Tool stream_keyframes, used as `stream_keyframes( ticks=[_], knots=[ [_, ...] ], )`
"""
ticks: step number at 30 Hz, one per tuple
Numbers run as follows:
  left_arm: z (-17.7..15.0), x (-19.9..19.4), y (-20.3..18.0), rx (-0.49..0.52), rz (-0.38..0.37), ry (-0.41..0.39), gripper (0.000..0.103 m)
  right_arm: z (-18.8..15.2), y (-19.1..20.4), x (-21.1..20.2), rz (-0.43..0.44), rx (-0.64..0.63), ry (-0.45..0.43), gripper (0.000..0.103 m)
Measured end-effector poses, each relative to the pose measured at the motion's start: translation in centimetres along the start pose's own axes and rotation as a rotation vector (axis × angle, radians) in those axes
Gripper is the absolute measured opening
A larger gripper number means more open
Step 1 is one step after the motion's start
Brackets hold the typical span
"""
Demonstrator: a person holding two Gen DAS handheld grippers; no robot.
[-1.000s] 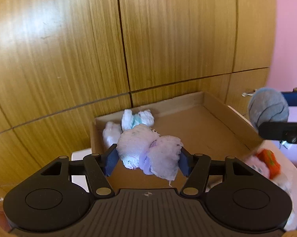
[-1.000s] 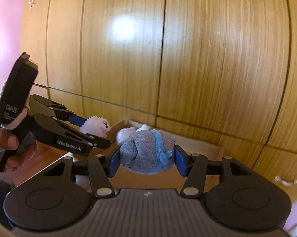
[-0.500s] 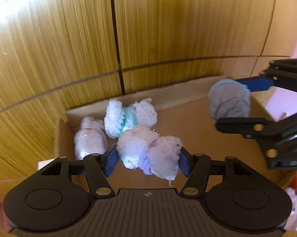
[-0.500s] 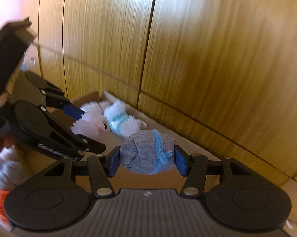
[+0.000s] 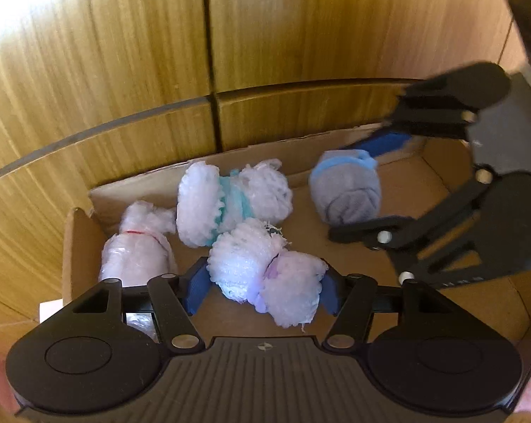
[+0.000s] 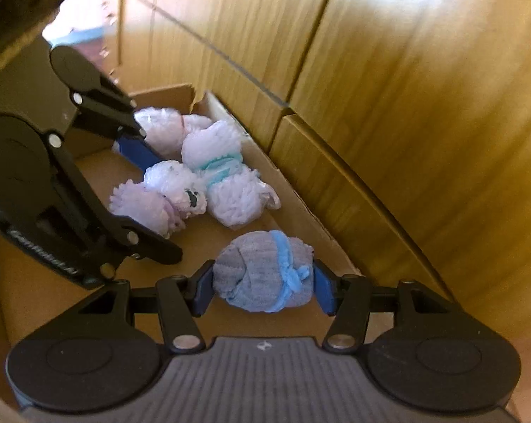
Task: Organize objects
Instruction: 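Carry both socks into the box and release them beside the others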
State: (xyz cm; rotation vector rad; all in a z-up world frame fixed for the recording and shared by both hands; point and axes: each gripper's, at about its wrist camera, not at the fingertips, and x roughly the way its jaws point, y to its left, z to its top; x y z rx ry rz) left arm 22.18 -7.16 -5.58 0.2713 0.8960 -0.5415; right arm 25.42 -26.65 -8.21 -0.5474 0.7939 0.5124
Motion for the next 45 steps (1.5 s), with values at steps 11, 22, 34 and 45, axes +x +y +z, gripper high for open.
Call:
stream_keyframes(
  ticks=[11, 22, 34, 45],
  knots=[
    [-0.5, -0.4, 0.1, 0.01, -0.003, 0.011, 0.085, 0.1, -0.3, 0.2, 0.033, -0.025, -0.002, 0.059],
    [-1.7, -2.2, 1.1, -0.029, -0.055, 0.045, 0.087, -1.1, -0.6, -1.6, 0.025, 0.015, 0.006, 0.063],
    [-1.8, -2.6, 2.4, -0.142, -0.15, 0.055, 0.087, -0.6, 0.2, -0.3, 0.035, 0.011, 0.008, 0.065],
    [-2.0, -7.6, 0.7, -0.072, -0.097, 0.008, 0.087, -0.4, 0.5, -3.5, -0.008, 0.036, 0.0, 0.072]
  ],
)
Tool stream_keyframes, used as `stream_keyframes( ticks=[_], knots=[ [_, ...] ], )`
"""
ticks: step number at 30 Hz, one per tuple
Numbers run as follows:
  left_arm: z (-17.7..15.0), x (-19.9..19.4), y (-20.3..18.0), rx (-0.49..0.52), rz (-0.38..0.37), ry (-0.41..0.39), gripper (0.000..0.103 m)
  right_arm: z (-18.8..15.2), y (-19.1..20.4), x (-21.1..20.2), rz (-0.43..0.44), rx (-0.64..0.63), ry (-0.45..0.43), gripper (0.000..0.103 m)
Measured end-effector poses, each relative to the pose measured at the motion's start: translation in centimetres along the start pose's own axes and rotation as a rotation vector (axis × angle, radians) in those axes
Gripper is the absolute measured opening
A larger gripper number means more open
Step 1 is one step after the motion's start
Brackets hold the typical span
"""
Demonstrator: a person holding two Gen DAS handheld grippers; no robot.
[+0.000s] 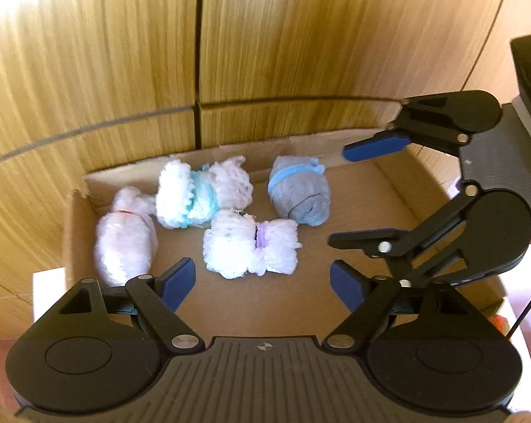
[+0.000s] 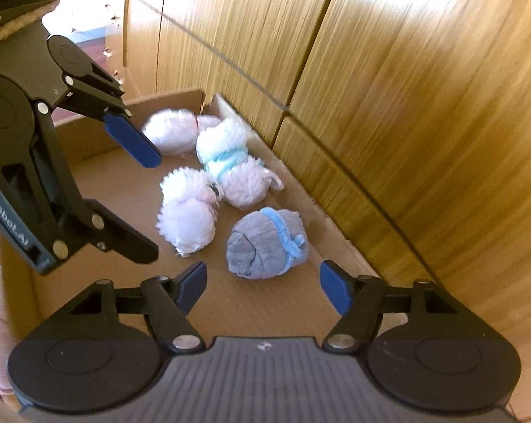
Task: Organize objects
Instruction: 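Carry both socks into the box and release them beside the others, then return both tools to the table and grasp a green-patterned sock with the right gripper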
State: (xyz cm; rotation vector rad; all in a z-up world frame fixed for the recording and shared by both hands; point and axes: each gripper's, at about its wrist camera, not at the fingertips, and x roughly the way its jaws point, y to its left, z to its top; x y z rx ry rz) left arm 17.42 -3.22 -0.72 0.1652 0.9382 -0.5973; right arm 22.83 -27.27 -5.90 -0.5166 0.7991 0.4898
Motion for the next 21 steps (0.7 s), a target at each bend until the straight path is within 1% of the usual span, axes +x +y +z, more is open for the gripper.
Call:
stream_keyframes(
  ticks=[3, 4, 6, 7, 8, 11, 12, 15, 18, 21],
  knots=[
    [0.0, -2.4, 0.0, -0.003, 0.01, -0.044, 0.088, 0.3, 0.8, -3.2, -0.019, 0.02, -0.038, 0.082],
    [0.9, -1.6, -1.1, 0.0, 0.019, -0.063, 0.09, 0.5, 1.1, -4.4, -0.027, 0.028, -0.053, 0.084],
    [0.1, -4.2, -1.2, 0.01, 0.045, -0.099, 0.091, 0.9, 2.0, -7.0, -0.033, 0.045, -0.092, 0.087],
    [-0.3, -5.2, -1.3, 0.016, 0.062, -0.114, 0.093, 1.1, 2.5, -8.4, -0.04, 0.057, -0.11, 0.092],
    [-0.5, -5.8, -1.4, 0.022, 0.076, -0.13, 0.097, 1.4, 3.2, -9.7, -0.052, 0.065, -0.125, 0.097],
    [-2.4, -8.8, -1.7, 0.038, 0.131, -0.188, 0.102, 1.5, 5.4, -13.2, -0.103, 0.089, -0.163, 0.1],
    [-3.3, -10.0, -1.9, 0.044, 0.142, -0.21, 0.102, 1.2, 6.3, -14.4, -0.115, 0.095, -0.175, 0.1],
    [-6.3, -12.4, -2.4, 0.046, 0.178, -0.261, 0.102, -0.6, 9.6, -17.6, -0.179, 0.137, -0.201, 0.102],
    [-9.4, -13.5, -2.9, 0.03, 0.184, -0.279, 0.102, -4.0, 13.1, -20.5, -0.193, 0.187, -0.244, 0.102],
    [-12.9, -14.1, -3.5, -0.007, 0.182, -0.294, 0.102, -7.9, 16.4, -21.8, -0.208, 0.248, -0.274, 0.102]
  ],
)
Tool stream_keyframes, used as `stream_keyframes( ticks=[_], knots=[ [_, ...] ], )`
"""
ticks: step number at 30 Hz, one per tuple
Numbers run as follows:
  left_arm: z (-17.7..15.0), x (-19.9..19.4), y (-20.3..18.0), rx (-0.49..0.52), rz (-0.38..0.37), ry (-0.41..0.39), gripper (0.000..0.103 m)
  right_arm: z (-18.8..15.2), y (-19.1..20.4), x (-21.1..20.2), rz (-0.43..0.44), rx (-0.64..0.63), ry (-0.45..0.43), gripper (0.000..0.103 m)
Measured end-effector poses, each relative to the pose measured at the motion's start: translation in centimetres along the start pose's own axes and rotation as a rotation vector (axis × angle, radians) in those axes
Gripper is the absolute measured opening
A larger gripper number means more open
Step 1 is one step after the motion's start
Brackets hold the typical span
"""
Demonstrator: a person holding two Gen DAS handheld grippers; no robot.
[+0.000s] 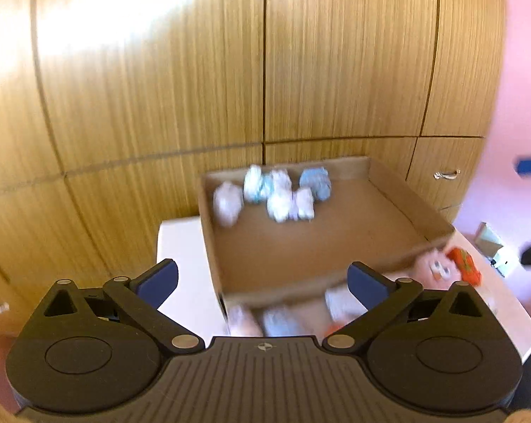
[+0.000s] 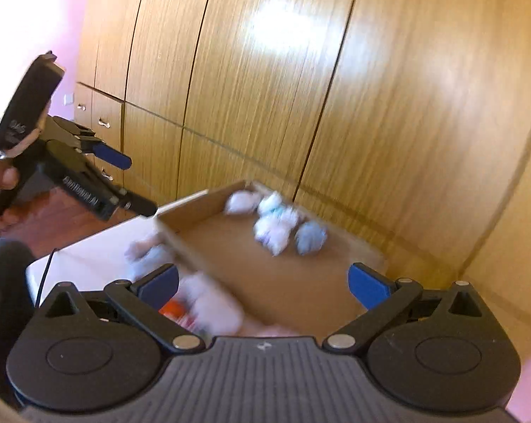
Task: Organize objects
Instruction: 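Return both tools to the table and grasp a green-patterned sock with the right gripper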
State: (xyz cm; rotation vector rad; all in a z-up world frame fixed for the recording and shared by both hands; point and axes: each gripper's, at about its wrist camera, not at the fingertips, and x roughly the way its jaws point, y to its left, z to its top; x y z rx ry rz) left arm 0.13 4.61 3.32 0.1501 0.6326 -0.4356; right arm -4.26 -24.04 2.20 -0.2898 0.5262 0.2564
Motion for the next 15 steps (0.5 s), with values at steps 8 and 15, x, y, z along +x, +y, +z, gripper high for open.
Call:
stream_keyframes(
  ticks=[8, 15],
  knots=[
    [-7.1, -0.2, -4.1, -0.04, 0.011, 0.025, 0.102, -8.9, 3.3, -1.5, -0.049, 0.057, -0.041, 0.102],
    [-8.4, 2.0, -6.9, -0.11, 0.033, 0.087, 0.102, -11.9, 2.4, 0.2, -0.026, 0.109, -0.013, 0.101]
  ],
)
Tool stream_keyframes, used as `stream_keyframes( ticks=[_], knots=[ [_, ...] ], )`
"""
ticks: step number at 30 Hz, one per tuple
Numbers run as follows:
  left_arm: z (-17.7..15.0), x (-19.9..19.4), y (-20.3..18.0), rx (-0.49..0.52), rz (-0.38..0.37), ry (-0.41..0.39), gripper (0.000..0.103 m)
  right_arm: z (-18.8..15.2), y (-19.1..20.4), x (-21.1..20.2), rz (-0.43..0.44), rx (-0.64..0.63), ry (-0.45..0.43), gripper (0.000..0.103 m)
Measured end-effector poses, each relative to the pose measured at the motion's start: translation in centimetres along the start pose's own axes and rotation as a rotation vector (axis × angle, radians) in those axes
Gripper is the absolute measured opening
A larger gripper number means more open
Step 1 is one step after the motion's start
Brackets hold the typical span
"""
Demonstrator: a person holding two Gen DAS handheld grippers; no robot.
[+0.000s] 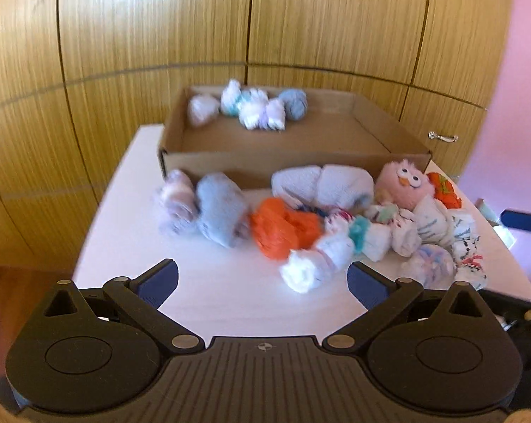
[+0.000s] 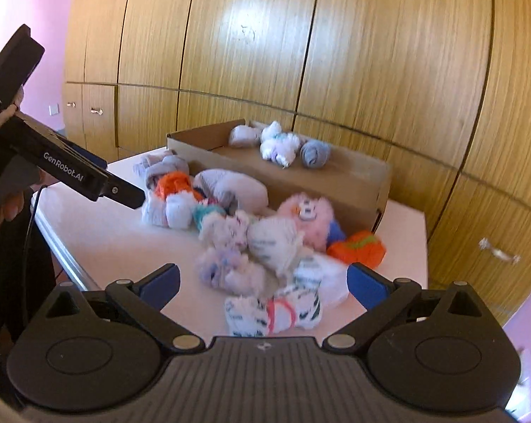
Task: Organize objects
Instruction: 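Return both tools to the table and grasp a green-patterned sock with the right gripper, then grasp a white pink-tied sock roll with the left gripper while the right holds its sock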
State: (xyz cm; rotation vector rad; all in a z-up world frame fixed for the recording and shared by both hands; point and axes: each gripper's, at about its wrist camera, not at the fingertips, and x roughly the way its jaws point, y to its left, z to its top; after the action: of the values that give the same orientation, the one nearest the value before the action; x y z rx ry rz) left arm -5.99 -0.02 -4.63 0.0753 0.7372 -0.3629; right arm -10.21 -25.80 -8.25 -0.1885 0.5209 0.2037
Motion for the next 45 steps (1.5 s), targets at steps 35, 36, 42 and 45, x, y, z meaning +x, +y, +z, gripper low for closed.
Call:
stream_keyframes(
  ticks=[35, 36, 42, 45],
  knots=[
    [-1.3, 2.8, -1.4, -0.114, 0.274, 0.035, 0.098, -4.2, 0.3, -0.8, 0.11, 0.11, -0.038, 0.067],
    [-1.3, 2.7, -1.3, -0.122, 0.266, 0.039, 0.098, -4.3, 0.3, -0.8, 0.107, 0.113, -0.041, 0.067],
    [-0.8, 2.4, -3.7, -0.107, 0.2, 0.022, 0.099, -4.3, 0.1, -1.0, 0.098, 0.126, -0.046, 0.067],
    [-0.4, 3.2, -5.5, -0.078, 0.207, 0.004, 0.1, -4.4, -0.2, -1.0, 0.091, 0.133, -0.045, 0.067]
  ],
)
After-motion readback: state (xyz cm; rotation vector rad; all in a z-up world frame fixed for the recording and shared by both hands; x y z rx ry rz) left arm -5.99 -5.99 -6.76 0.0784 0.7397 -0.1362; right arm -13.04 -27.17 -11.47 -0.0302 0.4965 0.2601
